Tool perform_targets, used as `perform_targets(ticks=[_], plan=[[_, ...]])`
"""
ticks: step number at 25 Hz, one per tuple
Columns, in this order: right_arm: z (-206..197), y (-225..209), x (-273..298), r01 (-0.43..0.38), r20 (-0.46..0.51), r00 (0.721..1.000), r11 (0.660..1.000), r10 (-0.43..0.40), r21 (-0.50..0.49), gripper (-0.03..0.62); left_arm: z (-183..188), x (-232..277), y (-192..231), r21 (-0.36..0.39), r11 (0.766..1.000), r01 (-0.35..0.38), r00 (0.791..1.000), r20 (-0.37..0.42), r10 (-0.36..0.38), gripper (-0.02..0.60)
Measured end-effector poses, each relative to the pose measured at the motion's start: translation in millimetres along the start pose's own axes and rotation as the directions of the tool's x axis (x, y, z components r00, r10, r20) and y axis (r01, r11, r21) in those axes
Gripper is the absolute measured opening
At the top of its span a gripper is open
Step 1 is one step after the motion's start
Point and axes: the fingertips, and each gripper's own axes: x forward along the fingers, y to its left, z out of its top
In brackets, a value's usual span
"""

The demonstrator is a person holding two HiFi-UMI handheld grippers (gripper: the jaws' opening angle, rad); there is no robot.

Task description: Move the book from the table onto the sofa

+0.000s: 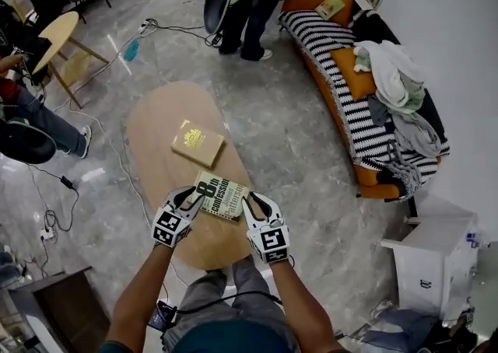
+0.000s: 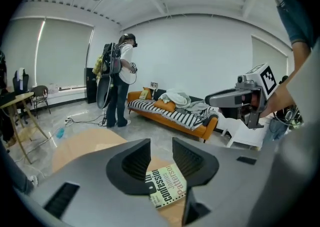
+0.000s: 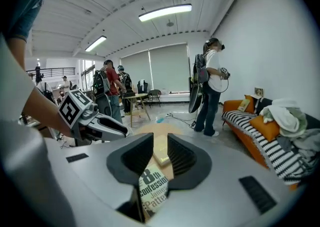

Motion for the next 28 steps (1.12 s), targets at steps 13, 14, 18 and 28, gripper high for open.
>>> perform_targets(ticks=[13,14,18,28], plan=[[-145.9,-28.0,72.9,0.000,-0.217,0.976,0.987,0.035,0.161,0.222,-107.8,84.7,42.2,-0.078,0.995,-0.056,0.982,-0.184,0.041,0.272],[-155.6,-30.1,77.8,0.006,-0.230,0.973,0.985,0.035,0.175,0.236,-116.7,89.3,43.9,-0.084,0.995,-0.058,0.979,-0.200,0.040,0.278],[-196.1,-38.6,99.2,0.029,-0.292,0.956,0.974,0.039,0.226,0.268,-150.2,107.8,55.1,-0.099,0.993,-0.069,0.965,-0.260,0.041,0.285],[-301.4,-40.9,122.1,0.085,-0.442,0.895,0.947,0.064,0.309,0.284,-214.8,131.9,87.3,-0.159,0.976,-0.145,0.938,-0.335,0.085,0.289]])
